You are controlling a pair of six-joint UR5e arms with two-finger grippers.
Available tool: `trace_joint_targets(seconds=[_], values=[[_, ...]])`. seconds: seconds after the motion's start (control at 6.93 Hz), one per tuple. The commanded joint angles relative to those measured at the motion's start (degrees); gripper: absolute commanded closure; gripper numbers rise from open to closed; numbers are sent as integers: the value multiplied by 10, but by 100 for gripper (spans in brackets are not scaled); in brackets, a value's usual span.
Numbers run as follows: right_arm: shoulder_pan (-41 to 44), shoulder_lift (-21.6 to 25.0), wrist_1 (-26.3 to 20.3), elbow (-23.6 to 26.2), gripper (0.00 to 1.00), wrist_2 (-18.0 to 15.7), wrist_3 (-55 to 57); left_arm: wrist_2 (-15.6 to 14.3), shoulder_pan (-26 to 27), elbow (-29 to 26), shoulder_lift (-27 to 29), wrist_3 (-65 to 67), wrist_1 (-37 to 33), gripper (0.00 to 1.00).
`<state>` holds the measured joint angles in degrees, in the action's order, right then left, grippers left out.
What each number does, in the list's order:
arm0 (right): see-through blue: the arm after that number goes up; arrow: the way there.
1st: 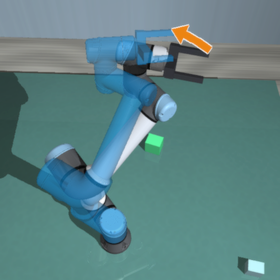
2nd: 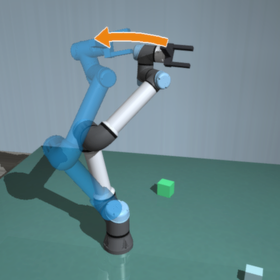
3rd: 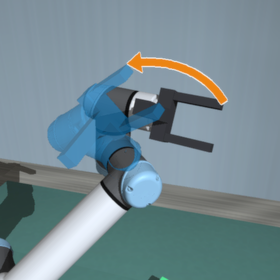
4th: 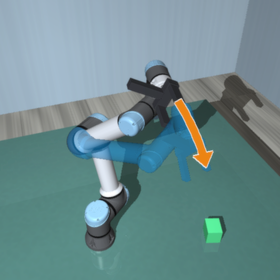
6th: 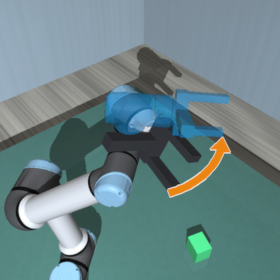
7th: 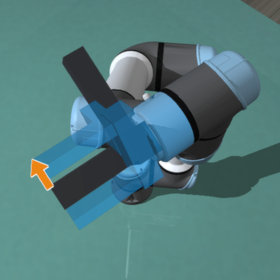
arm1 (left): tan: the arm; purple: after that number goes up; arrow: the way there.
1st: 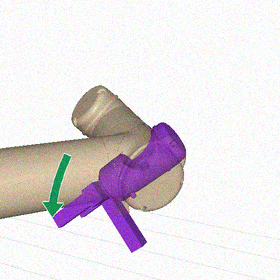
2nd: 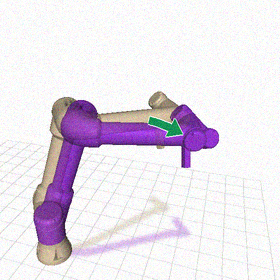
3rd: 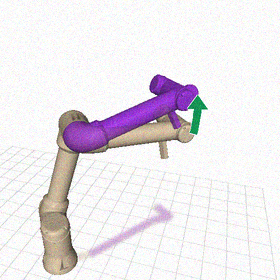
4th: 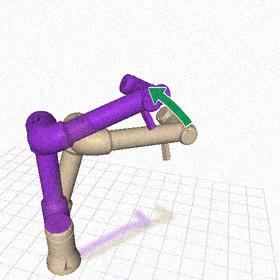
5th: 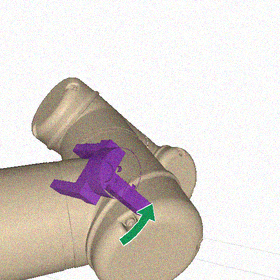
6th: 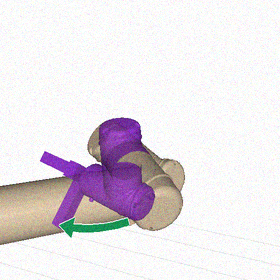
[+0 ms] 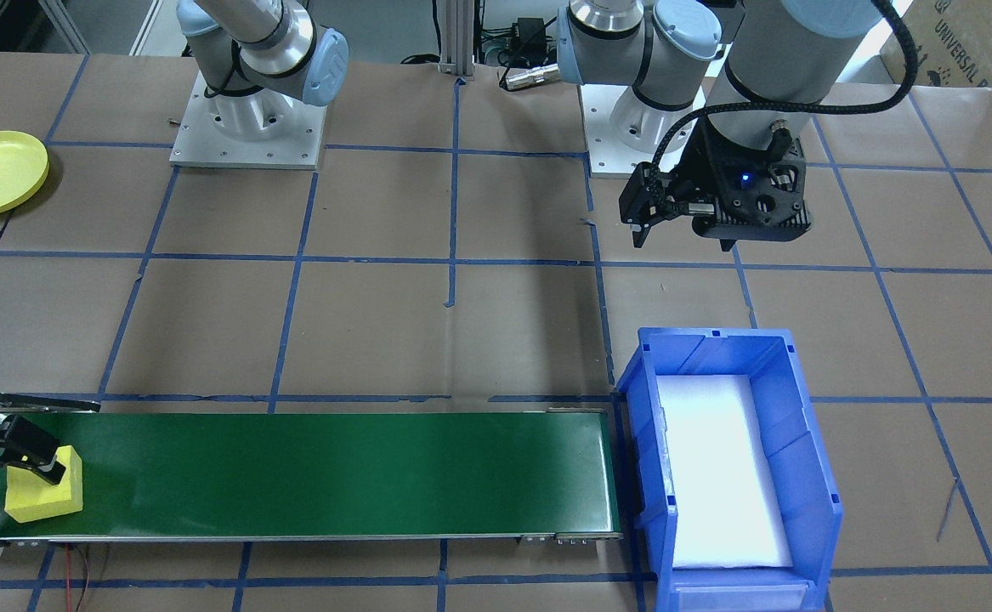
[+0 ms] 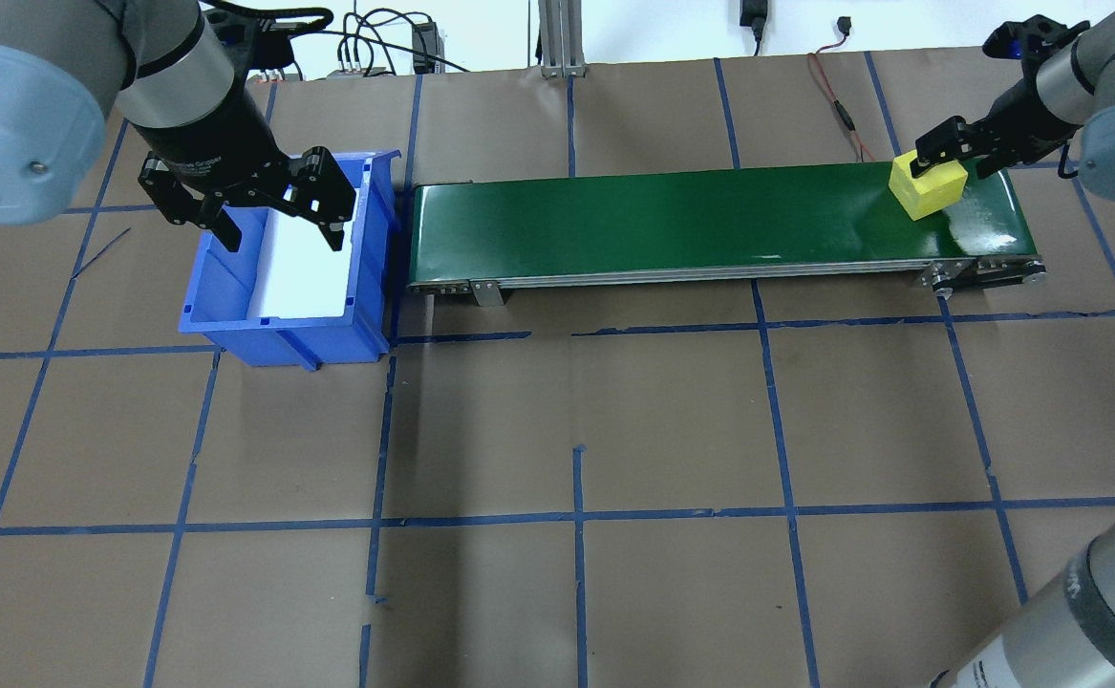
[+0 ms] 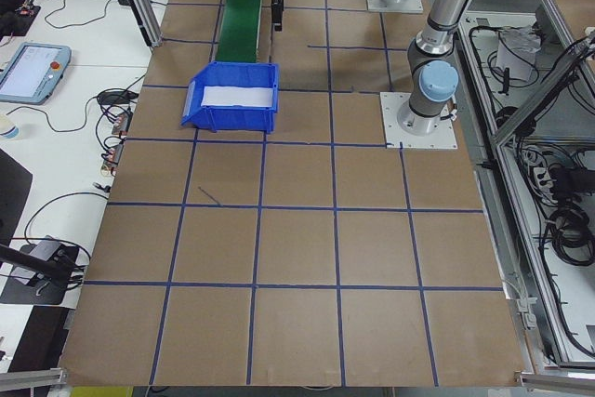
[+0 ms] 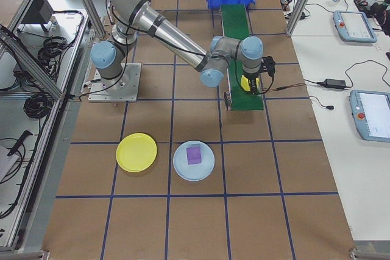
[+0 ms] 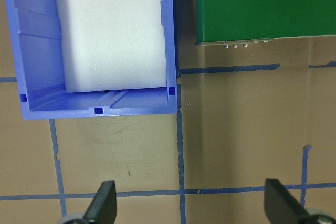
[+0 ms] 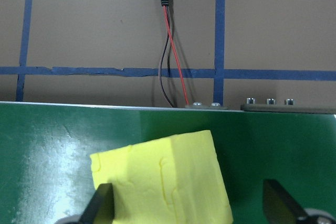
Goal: Move block left to right into plate
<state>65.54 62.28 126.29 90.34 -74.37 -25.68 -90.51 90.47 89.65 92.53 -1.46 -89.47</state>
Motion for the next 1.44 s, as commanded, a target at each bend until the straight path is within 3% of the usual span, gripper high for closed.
trace_joint_targets(seconds=[0.0,0.29,0.58,0.87,1.01,1.16,1.3], values=[[0,-3,2,4,1,3,2,0,1,0,-1,-1,0,0],[0,-7,0,8,5,-2,15,0,0,0,-1,-1,0,0],[0,-1,1,11,77,-19,17,0,0,1,-1,-1,0,0],[-1,11,0,4,83,-60,7,0,0,0,-1,-1,0,0],[-5,43,-5,13,84,-93,-15,0,0,0,-1,-2,0,0],[-23,69,-7,32,85,-156,-91,0,-1,0,-1,-1,0,0],[-85,87,-15,48,85,-169,-143,0,-1,1,-1,-2,0,0]])
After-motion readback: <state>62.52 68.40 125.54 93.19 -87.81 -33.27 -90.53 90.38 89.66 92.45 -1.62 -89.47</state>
